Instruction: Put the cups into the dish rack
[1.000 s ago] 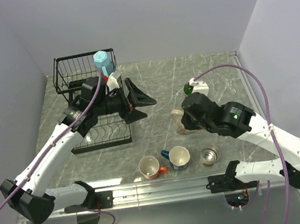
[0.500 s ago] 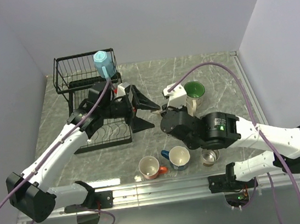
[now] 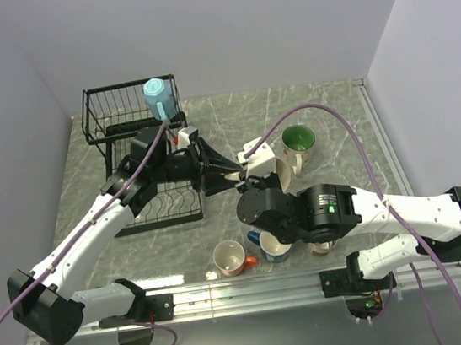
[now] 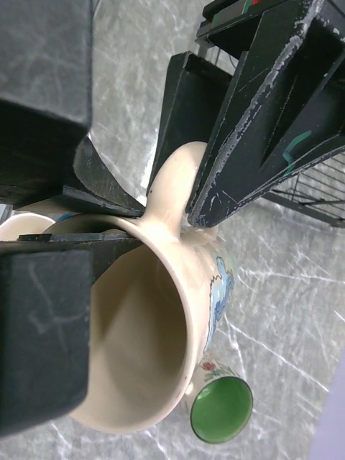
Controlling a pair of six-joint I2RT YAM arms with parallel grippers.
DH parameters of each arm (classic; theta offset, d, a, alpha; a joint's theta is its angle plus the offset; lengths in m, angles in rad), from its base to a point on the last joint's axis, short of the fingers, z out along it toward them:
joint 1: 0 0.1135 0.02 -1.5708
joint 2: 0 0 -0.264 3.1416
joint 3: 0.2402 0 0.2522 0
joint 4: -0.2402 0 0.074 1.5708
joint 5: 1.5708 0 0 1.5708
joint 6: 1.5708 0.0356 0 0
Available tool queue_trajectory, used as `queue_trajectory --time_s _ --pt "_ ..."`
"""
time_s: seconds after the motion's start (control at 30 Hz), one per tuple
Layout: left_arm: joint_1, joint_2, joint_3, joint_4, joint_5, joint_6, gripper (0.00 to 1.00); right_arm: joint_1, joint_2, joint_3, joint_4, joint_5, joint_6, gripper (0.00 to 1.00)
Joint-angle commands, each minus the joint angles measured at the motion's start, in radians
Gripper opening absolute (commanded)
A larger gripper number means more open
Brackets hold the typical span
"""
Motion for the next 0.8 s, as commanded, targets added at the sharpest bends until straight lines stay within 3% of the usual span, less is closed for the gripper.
queue_trajectory --time_s 0.0,0.13,0.2,0.37,0.5,0.77 --pt "0.0 0.009 0.02 -0.012 -0.001 -0.018 0.47 0.023 -0.013 0.039 0.157 0.139 -0.027 0.0" --pt "0.0 0.008 0.014 0.003 0.006 -0.032 0.2 0.041 -0.007 0.035 0.176 0.167 -0.042 0.0" --pt "0.001 0.008 0.021 -0.003 0.008 -0.026 0.01 0.043 0.0 0.033 0.18 0.169 -0.042 0.0" --pt "0.003 0.006 0.06 -0.086 -0.024 0.034 0.0 0.063 0.03 0.048 0.165 0.205 -0.024 0.0" --pt "0.02 -0.012 0.048 -0.124 -0.043 0.037 0.0 0.077 0.049 0.075 0.058 0.28 0.054 0.0" --pt "0.035 -0.113 -0.123 0.253 0.014 -0.262 0.0 0.1 0.072 0.076 0.047 0.365 0.076 0.0"
